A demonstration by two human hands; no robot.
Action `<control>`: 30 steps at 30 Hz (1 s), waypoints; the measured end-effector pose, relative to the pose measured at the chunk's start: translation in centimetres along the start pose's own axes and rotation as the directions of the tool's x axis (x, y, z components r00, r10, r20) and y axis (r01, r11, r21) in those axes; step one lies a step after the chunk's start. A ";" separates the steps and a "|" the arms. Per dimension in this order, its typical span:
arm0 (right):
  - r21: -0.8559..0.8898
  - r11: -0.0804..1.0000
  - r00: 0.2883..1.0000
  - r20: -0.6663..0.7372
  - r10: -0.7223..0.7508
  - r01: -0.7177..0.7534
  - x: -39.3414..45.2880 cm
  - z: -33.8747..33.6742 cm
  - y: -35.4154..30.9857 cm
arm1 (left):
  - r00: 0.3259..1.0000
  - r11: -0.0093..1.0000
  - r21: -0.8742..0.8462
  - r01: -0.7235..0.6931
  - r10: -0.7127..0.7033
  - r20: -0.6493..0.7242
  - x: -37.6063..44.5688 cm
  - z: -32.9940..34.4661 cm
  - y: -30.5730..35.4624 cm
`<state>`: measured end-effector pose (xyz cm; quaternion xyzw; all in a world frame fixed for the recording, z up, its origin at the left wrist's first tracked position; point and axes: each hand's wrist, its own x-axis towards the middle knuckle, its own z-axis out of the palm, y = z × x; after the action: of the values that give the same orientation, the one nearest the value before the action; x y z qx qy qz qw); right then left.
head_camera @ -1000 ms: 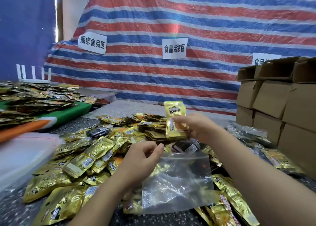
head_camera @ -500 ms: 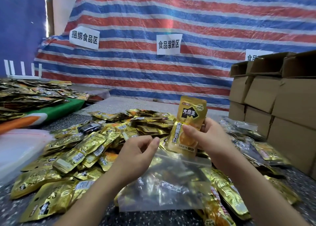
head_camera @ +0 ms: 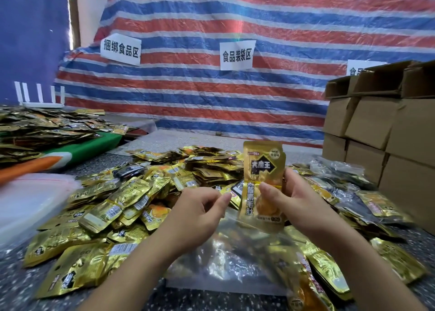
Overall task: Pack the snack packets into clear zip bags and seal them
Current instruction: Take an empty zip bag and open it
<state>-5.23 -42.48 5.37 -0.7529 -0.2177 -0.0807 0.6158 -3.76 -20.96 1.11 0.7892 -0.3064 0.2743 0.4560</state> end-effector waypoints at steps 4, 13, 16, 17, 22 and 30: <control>0.024 0.998 0.997 -0.034 -0.065 0.066 -0.2 -0.5 -0.3 | 0.999 0.999 0.052 -0.011 0.009 0.034 -0.2 0.2 0.2; -0.029 0.997 0.997 0.029 0.069 -0.068 -0.4 -0.3 0.8 | 0.999 0.996 0.077 0.033 -0.034 0.021 -0.2 0.0 0.9; -0.001 0.994 0.994 -0.026 0.108 -0.108 -0.2 -0.4 1.0 | 0.998 0.997 0.065 0.043 -0.045 0.034 -0.3 0.0 1.0; 0.009 0.993 0.992 -0.046 0.116 -0.116 -0.1 -0.4 1.1 | 0.998 0.997 0.054 0.046 -0.048 0.036 -0.3 0.0 1.2; 0.134 0.977 0.977 -0.115 0.179 -0.163 0.1 0.1 1.6 | 0.999 1.000 -0.007 0.029 -0.028 0.045 -0.4 0.0 1.9; 0.021 0.994 0.991 -0.075 0.109 -0.108 -0.3 0.4 1.4 | 0.999 0.998 -0.046 0.031 -0.031 0.009 -0.4 -0.1 2.2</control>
<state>-4.95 -42.36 3.95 -0.7549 -0.1534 -0.0737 0.6334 -5.64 -21.63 2.11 0.7843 -0.3023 0.2568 0.4770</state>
